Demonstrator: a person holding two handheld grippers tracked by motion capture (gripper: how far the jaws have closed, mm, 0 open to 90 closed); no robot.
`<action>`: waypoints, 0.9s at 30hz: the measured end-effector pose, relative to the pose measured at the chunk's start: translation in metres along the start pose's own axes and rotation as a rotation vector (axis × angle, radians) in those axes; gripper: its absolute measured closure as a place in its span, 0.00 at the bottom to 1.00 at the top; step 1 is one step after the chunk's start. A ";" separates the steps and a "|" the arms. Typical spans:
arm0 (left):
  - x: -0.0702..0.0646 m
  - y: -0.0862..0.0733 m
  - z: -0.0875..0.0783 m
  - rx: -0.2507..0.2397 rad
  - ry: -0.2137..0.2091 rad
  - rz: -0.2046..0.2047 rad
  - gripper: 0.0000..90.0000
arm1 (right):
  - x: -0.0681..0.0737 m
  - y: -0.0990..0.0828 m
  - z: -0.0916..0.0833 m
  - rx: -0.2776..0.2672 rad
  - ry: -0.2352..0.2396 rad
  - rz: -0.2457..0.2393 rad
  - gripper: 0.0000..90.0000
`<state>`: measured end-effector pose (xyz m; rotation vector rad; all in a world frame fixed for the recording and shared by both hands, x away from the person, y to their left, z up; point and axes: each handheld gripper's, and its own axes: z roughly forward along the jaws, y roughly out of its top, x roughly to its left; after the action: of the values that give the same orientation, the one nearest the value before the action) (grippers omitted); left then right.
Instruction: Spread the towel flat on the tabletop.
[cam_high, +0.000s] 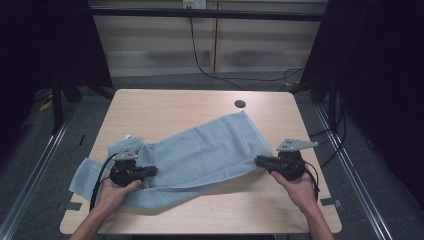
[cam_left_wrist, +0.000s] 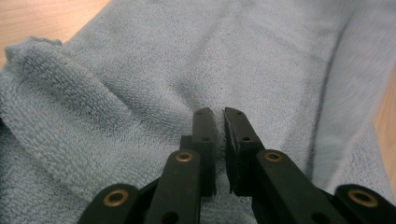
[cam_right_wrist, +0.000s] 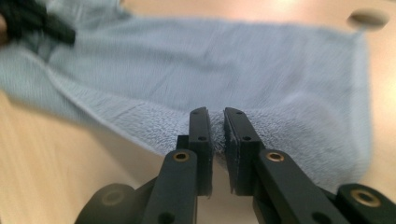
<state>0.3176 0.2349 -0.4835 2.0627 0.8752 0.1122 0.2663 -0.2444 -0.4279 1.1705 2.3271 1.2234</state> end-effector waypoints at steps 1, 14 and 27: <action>0.000 0.000 0.000 0.000 0.000 0.000 0.93 | 0.001 -0.006 0.004 0.023 -0.012 -0.007 0.92; -0.013 -0.023 -0.009 0.071 -0.028 -0.020 0.92 | -0.033 -0.012 0.084 0.094 -0.087 0.073 0.93; -0.039 -0.006 0.000 0.027 -0.112 -0.027 0.76 | -0.050 0.038 0.118 -0.013 -0.125 0.092 0.77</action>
<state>0.2852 0.2135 -0.4793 2.0607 0.8399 -0.0297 0.3840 -0.2031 -0.4768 1.3227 2.1942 1.1581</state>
